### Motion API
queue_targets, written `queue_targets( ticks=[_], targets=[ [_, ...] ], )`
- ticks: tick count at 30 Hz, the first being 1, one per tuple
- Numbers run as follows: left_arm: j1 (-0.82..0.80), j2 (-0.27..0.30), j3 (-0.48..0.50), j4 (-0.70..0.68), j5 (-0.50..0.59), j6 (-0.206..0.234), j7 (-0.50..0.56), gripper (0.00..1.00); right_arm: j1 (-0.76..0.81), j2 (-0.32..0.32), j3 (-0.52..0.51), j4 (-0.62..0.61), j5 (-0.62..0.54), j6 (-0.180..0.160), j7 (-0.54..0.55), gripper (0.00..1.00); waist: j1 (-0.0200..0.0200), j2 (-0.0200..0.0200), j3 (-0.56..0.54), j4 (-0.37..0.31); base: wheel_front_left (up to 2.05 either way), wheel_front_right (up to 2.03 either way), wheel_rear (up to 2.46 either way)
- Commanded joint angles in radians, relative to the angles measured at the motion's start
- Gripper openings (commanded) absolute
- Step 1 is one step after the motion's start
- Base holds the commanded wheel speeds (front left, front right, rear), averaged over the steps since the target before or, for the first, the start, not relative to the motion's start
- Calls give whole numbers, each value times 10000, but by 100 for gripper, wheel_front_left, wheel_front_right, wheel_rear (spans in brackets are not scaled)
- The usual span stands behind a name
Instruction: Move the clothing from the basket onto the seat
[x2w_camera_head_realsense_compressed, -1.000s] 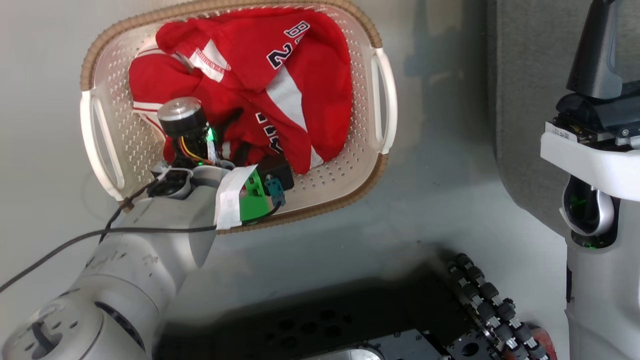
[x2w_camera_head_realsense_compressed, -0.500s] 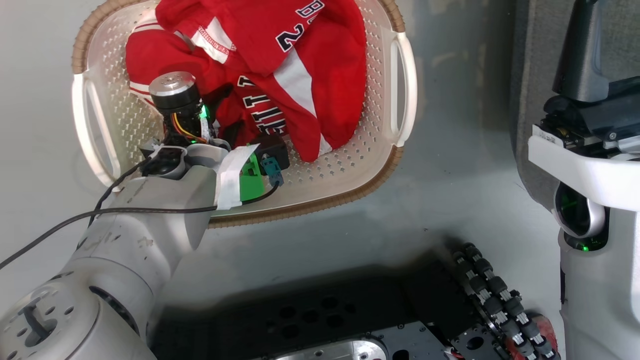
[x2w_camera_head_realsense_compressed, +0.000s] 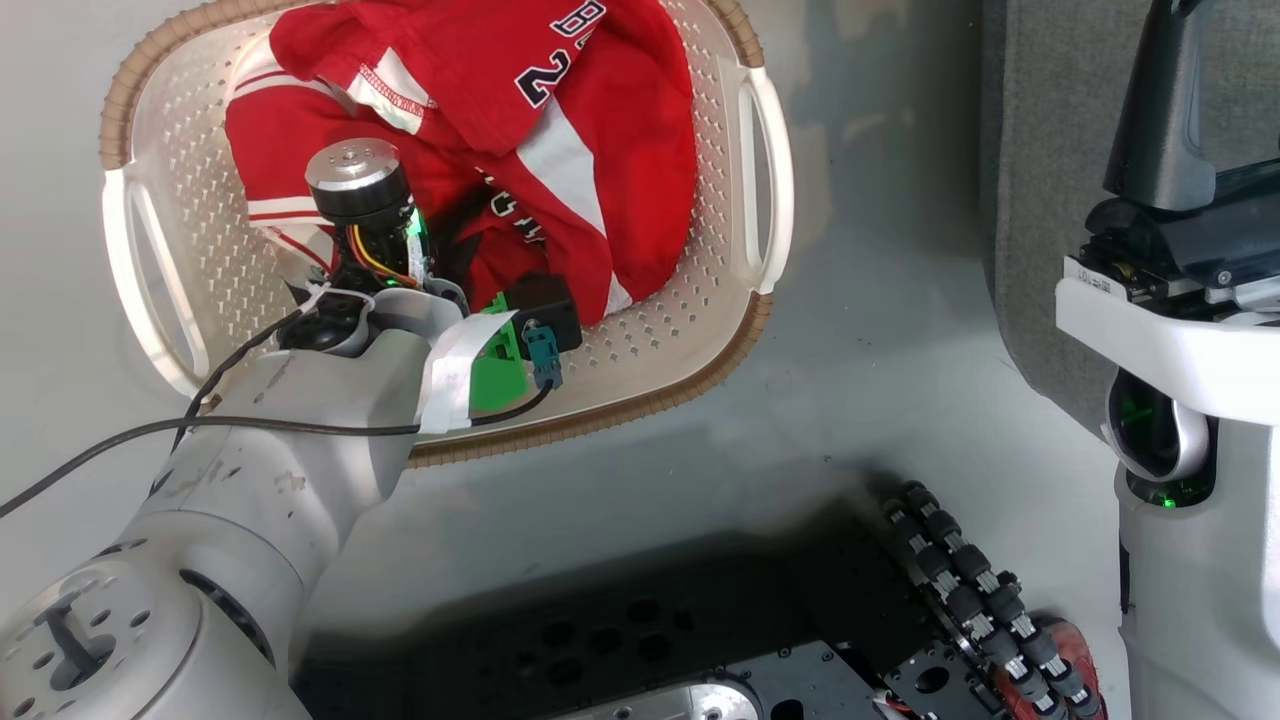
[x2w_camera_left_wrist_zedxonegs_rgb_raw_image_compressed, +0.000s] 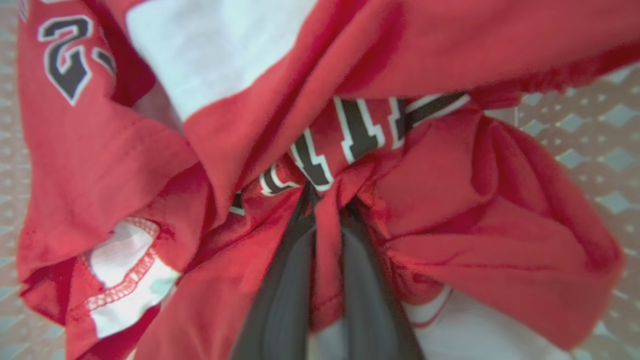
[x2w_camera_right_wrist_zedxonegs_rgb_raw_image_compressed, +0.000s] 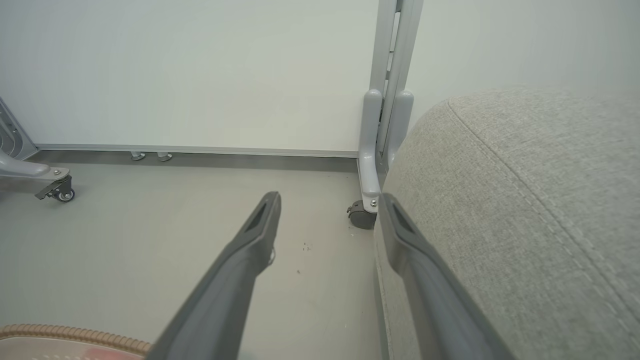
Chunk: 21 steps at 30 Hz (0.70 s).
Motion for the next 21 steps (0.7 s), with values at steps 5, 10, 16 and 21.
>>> queue_targets(
  ticks=[5, 10, 16, 21],
  targets=[
    [16, -24, 199, -4, -418, 347, -298, 0, -12, -21, 55, 141, -102, 1, -31, 100, 0, -1, -418, 115, 0, 0, 0],
    [500, -108, 605, -189, -1031, 512, -591, 0, 117, -23, 133, 311, -181, 1, -29, 100, 0, -1, -1136, 216, 0, 0, 0],
    [1284, -131, 1007, -724, -1823, 300, -696, 0, 379, -24, 66, 508, -291, 1, -31, 100, 0, -1, -2372, 430, 0, 0, 0],
    [2231, -13, 1214, -1514, -2376, 103, -705, 0, 828, -23, 80, 760, -221, 1, -31, 100, 0, -1, -3681, 635, 0, 0, 0]
  ],
)
